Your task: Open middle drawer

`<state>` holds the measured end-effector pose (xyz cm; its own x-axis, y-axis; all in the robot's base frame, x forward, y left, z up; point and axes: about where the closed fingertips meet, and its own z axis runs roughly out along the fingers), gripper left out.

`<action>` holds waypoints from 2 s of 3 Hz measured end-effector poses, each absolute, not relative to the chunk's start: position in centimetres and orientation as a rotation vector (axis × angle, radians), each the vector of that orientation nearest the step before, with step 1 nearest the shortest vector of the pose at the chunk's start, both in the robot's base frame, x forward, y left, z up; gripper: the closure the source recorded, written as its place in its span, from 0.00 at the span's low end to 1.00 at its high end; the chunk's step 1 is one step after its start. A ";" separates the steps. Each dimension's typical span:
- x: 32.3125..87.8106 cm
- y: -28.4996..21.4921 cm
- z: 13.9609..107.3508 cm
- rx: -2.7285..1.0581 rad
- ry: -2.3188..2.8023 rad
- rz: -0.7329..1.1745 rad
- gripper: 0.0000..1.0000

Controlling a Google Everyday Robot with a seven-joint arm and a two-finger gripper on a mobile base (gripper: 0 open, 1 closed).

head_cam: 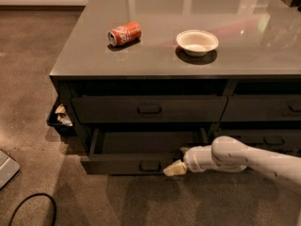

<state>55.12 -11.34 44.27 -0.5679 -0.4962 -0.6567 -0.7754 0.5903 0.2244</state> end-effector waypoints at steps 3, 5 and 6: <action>51.9 -12.1 44.3 -1.041 2.309 0.706 1.00; 49.0 -13.4 45.6 -1.077 2.279 0.728 0.58; 47.5 -14.5 48.5 -1.114 2.216 0.700 0.35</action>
Offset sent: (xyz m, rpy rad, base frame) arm -0.0925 -0.0226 -0.0208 -0.0312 0.1160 0.0738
